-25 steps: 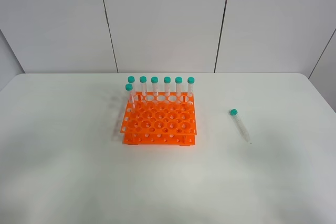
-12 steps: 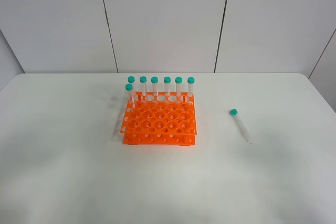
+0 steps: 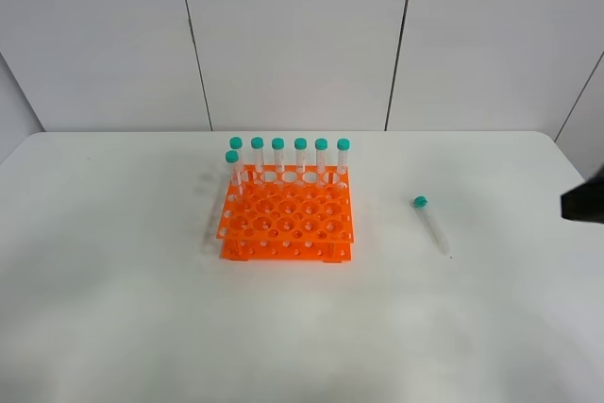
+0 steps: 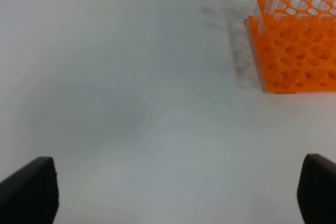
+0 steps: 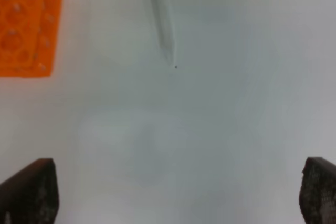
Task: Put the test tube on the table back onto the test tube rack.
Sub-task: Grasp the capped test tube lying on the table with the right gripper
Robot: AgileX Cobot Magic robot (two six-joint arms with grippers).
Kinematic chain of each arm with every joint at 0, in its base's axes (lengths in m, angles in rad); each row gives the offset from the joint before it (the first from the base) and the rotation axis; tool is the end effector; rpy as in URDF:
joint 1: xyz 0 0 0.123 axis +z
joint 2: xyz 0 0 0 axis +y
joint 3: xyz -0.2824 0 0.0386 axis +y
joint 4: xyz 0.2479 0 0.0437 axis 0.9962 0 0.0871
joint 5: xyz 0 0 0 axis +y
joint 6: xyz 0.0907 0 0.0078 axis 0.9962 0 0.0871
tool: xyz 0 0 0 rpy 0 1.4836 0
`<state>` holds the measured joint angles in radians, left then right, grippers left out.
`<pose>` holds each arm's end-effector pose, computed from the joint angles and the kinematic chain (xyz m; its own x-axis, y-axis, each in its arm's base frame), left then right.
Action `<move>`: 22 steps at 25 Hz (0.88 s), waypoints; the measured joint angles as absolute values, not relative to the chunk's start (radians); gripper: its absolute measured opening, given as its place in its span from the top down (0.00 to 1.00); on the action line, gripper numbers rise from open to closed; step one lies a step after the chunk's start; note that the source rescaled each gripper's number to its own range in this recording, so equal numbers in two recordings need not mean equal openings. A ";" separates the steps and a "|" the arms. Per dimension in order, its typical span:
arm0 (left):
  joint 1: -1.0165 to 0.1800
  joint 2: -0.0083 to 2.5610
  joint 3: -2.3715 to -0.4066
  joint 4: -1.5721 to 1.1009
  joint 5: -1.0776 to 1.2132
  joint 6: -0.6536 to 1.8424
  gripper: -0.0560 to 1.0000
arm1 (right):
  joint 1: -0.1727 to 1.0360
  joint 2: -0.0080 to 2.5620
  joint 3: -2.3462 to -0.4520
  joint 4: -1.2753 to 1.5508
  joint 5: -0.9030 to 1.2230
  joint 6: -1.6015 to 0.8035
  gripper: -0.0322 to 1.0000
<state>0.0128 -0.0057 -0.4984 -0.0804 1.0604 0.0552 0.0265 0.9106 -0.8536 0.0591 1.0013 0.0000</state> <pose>-0.0056 -0.0065 0.2769 -0.4500 0.0101 -0.8930 0.0569 0.9982 -0.0174 0.1584 0.0087 0.3242 -0.8261 0.0100 -0.5634 -0.0282 0.9979 0.0590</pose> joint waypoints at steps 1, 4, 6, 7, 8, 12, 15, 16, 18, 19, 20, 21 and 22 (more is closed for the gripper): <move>0.013 -0.006 -0.498 -0.080 1.060 0.055 0.00 | 0.026 0.982 -0.883 0.059 1.000 0.000 0.00; 0.013 -0.006 -0.498 -0.080 1.060 0.055 0.00 | 0.026 1.238 -0.992 0.059 0.995 -0.008 0.00; 0.013 -0.006 -0.498 -0.080 1.060 0.055 0.00 | 0.026 1.374 -1.061 0.058 0.994 -0.027 0.00; 0.013 -0.006 -0.498 -0.080 1.060 0.055 0.00 | 0.026 1.443 -1.100 0.058 0.994 -0.037 0.00; 0.013 -0.006 -0.498 -0.080 1.060 0.055 0.00 | 0.029 1.498 -1.131 0.057 0.993 -0.049 0.00; 0.013 -0.006 -0.498 -0.080 1.060 0.055 0.00 | 0.081 1.698 -1.251 0.036 0.981 -0.083 0.00; 0.013 -0.006 -0.498 -0.080 1.060 0.055 0.00 | 0.132 1.791 -1.292 0.015 0.936 -0.091 0.00; 0.013 -0.006 -0.498 -0.080 1.060 0.055 0.00 | 0.141 1.816 -1.294 0.012 0.917 -0.085 0.00; 0.013 -0.006 -0.498 -0.080 1.060 0.055 0.00 | 0.145 1.859 -1.296 0.000 0.890 -0.070 0.00; 0.013 -0.006 -0.498 -0.080 1.060 0.055 0.00 | 0.145 1.875 -1.296 0.000 0.880 -0.064 0.00; 0.013 -0.006 -0.498 -0.080 1.060 0.055 0.00 | 0.143 1.893 -1.296 0.000 0.867 -0.062 0.00; 0.013 -0.006 -0.498 -0.080 1.060 0.055 0.00 | 0.140 1.910 -1.296 -0.006 0.858 -0.060 0.00; 0.013 -0.006 -0.498 -0.080 1.060 0.055 0.00 | 0.138 1.923 -1.296 -0.009 0.846 -0.060 0.00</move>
<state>0.0128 -0.0057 -0.4984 -0.0804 1.0604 0.0552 0.1376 1.9232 -1.2961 -0.0086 0.8462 -0.0599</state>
